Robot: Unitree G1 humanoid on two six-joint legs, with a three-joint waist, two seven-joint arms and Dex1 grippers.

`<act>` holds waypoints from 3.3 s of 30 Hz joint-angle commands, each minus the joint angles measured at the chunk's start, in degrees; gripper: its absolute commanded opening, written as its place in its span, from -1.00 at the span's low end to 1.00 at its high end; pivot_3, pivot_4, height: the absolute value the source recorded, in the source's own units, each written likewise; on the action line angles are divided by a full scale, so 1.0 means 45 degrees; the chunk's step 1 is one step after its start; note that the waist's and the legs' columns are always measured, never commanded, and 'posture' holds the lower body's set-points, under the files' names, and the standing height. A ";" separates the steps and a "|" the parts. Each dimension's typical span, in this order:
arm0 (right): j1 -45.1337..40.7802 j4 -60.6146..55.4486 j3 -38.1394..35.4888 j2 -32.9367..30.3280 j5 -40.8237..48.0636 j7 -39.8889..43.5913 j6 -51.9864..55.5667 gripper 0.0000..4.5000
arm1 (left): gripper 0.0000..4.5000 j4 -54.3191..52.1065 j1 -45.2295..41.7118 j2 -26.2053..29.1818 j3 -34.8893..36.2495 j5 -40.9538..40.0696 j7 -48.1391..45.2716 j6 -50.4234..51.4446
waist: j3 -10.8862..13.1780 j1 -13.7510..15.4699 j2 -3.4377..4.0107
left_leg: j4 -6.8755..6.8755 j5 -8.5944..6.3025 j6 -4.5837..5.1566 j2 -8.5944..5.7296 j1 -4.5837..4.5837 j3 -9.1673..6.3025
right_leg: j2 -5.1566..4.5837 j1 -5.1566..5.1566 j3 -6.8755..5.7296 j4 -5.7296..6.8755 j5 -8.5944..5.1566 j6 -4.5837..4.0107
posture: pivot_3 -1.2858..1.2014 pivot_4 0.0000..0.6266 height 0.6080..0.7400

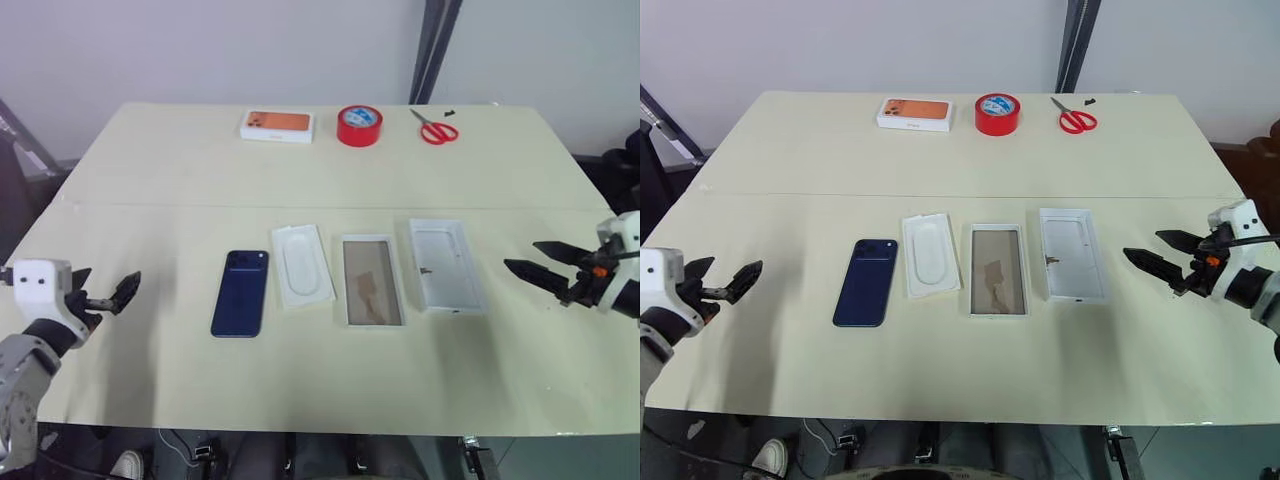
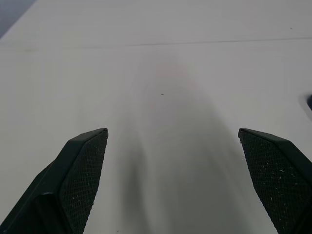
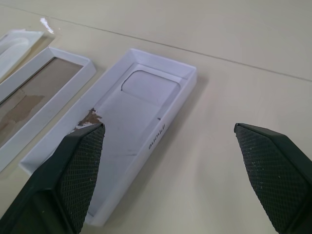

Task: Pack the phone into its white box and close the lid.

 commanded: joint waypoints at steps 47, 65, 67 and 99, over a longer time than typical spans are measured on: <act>-0.1023 -0.7574 0.4953 0.2230 0.0296 -0.1778 0.0227 0.98 | 1.00 -0.1088 -0.8025 -0.7812 -0.2797 -0.3892 0.8399 1.3006 | 0.0009 0.0038 -0.0022 | 0.0151 0.0022 -0.0027 0.0004 -0.0013 -0.0027 | 0.0073 0.0020 -0.0012 0.0097 0.0005 0.0012 | 0.03 -0.52 0.84; -0.0576 -0.8435 0.5509 0.1742 0.0071 -0.1554 0.0359 1.00 | -0.98 -0.0425 -0.9606 -0.9593 0.0240 -0.2467 0.7909 1.3371 | 0.0013 0.0261 -0.0032 | 0.0157 0.0020 -0.0031 0.0004 -0.0019 -0.0025 | 0.0073 0.0021 -0.0010 0.0082 0.0005 0.0013 | 0.03 -0.52 0.84; -0.0510 -0.8589 0.5895 0.1445 -0.0173 -0.1313 0.0324 1.00 | -0.98 -0.0467 -0.9842 -0.9607 0.0726 -0.2660 0.7698 1.3384 | 0.0014 0.0273 -0.0035 | 0.0158 0.0020 -0.0031 0.0004 -0.0019 -0.0025 | 0.0073 0.0019 -0.0010 0.0084 0.0005 0.0013 | 0.03 -0.52 0.84; -0.4256 -0.5250 1.2463 0.4383 -0.6589 -0.0904 -0.1644 -0.98 | -1.00 -0.0787 -1.0030 -0.7436 0.1728 -0.5091 0.7863 1.3387 | 0.0027 0.0187 -0.0056 | 0.0156 0.0072 -0.0144 0.0004 -0.0020 -0.0033 | 0.0069 0.0000 -0.0011 0.0102 0.0005 0.0013 | 0.03 -0.52 0.84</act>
